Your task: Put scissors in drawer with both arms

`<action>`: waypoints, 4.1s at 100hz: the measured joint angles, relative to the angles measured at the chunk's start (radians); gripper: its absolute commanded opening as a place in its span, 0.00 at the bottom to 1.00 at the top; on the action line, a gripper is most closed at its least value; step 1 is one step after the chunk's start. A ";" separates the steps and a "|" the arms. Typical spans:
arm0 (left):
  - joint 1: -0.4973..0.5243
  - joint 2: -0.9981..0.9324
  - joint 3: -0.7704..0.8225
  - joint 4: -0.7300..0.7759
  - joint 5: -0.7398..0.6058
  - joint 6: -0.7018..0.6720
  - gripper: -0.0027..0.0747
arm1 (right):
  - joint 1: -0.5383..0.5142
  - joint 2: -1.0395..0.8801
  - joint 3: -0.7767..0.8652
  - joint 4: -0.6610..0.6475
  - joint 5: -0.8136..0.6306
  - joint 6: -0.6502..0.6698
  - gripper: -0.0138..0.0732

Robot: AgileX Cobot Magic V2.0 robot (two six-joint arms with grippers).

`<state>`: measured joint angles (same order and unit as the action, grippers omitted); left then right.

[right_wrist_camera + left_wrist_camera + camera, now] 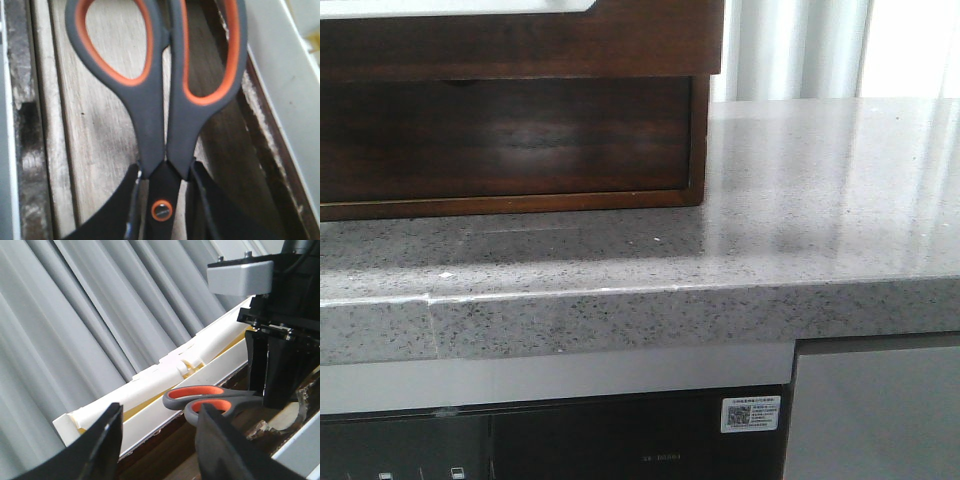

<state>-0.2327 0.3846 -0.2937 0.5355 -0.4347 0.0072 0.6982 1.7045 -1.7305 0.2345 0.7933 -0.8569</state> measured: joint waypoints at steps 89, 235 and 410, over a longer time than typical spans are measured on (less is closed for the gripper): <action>0.000 -0.058 0.000 0.000 -0.012 0.000 0.44 | 0.000 -0.076 0.000 -0.004 -0.014 0.023 0.21; 0.000 -0.388 0.199 -0.260 0.278 -0.216 0.01 | 0.000 -1.126 1.033 0.003 -0.508 0.201 0.08; 0.062 -0.388 0.218 -0.392 0.396 -0.101 0.01 | 0.000 -1.459 1.416 0.104 -0.514 0.201 0.08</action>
<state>-0.1702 -0.0035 -0.0758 0.1433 -0.0388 -0.0942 0.6982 0.2459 -0.3144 0.3385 0.2793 -0.6562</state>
